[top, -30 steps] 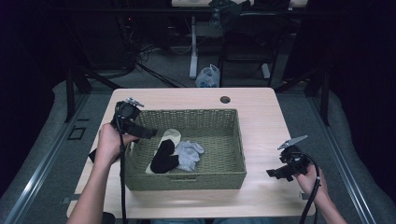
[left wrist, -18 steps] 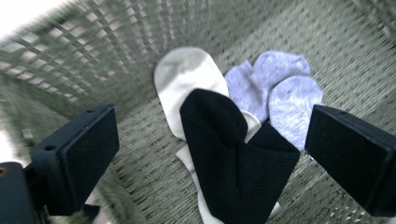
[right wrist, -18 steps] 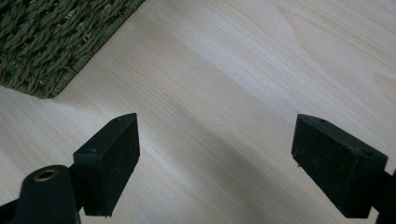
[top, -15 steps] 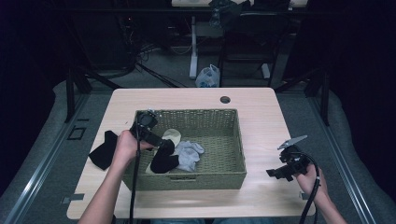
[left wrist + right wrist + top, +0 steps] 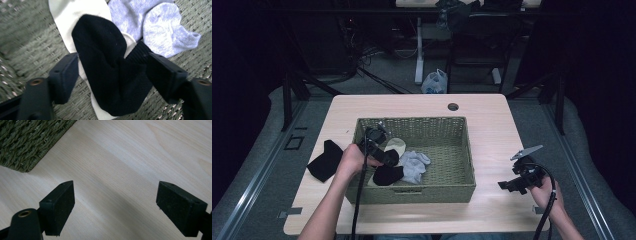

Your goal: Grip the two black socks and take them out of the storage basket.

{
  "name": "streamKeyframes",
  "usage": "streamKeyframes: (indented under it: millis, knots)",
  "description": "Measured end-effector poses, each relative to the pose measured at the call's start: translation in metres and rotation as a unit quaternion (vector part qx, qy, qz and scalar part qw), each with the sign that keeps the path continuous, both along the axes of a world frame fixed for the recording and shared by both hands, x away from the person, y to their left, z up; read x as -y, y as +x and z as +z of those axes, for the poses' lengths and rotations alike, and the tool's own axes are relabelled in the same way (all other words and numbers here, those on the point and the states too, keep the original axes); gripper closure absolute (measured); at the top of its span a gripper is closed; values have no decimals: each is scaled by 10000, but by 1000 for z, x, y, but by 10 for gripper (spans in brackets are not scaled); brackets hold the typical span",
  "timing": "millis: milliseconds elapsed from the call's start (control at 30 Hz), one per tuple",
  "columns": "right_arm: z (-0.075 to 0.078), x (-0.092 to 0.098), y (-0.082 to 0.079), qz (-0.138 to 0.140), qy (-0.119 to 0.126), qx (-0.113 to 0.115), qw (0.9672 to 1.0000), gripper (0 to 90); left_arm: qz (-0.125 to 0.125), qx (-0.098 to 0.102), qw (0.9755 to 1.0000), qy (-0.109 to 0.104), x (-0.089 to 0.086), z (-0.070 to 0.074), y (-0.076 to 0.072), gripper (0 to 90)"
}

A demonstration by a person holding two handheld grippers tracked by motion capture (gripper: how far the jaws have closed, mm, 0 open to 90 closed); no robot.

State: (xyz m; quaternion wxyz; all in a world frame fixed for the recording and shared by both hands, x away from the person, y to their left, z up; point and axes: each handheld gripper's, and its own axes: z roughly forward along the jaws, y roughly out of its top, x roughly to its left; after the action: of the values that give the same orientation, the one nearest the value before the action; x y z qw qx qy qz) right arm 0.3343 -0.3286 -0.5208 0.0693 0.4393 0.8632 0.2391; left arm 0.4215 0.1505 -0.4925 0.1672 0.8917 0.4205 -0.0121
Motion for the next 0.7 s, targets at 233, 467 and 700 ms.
streamKeyframes:
  millis: [233, 467, 700]
  knots:
    - [1, 0, 0, 9, -63, 29, 10000, 146, -60, -187, 9997, -152, -6, -11, -2, 721]
    - [1, 0, -1, -55, -74, 47, 9999, 146, -118, 245, 9995, -169, -9, 5, -9, 822]
    - [0, 1, -1, -65, -28, 23, 10000, 146, -102, 719, 9969, -319, -14, 32, -15, 822]
